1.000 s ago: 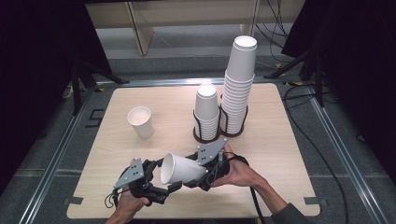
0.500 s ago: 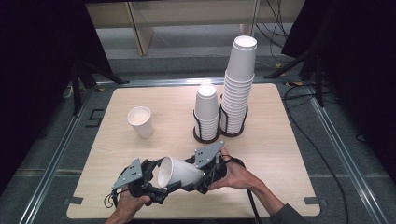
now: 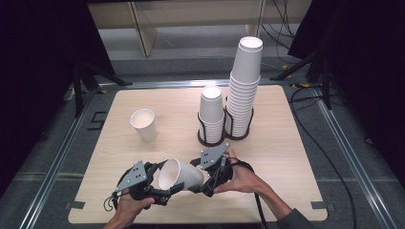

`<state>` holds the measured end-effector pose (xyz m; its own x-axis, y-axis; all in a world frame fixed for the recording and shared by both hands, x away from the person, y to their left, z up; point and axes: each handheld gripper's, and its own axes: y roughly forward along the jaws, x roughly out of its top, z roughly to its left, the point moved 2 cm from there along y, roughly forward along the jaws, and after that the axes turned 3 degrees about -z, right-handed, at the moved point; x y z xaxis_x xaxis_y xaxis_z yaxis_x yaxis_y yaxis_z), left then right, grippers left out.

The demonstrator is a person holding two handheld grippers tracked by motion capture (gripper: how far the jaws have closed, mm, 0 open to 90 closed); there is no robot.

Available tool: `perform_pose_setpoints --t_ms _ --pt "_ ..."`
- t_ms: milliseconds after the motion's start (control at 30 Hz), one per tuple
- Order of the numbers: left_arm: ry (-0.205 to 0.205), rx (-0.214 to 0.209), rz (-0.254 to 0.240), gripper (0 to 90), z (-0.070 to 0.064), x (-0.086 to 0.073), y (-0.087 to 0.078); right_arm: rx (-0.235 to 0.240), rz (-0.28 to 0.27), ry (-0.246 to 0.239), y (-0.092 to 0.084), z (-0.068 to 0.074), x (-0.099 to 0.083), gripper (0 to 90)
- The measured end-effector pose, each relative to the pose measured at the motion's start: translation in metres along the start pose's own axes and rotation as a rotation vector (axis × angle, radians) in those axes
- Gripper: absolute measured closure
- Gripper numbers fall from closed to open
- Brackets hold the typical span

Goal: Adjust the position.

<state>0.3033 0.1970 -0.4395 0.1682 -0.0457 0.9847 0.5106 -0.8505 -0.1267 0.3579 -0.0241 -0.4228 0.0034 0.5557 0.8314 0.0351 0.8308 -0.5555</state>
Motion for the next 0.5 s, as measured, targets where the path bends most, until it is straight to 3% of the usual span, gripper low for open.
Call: perform_pose_setpoints --t_ms 200,300,333,500 --pt "0.055 0.039 0.082 12.7 -0.002 -0.002 0.004 -0.063 0.1 -0.065 -0.001 0.006 0.005 15.9" --pt "0.068 0.039 0.1 12.7 -0.004 -0.001 0.006 -0.076 0.137 -0.084 0.004 0.01 0.006 15.9" --pt "0.079 0.051 0.128 12.7 -0.005 0.0 0.004 -0.07 0.15 -0.088 0.006 0.011 0.005 16.0" --pt "0.083 0.057 0.152 12.7 -0.005 0.002 0.003 -0.064 0.166 -0.12 0.018 0.015 0.003 16.1"
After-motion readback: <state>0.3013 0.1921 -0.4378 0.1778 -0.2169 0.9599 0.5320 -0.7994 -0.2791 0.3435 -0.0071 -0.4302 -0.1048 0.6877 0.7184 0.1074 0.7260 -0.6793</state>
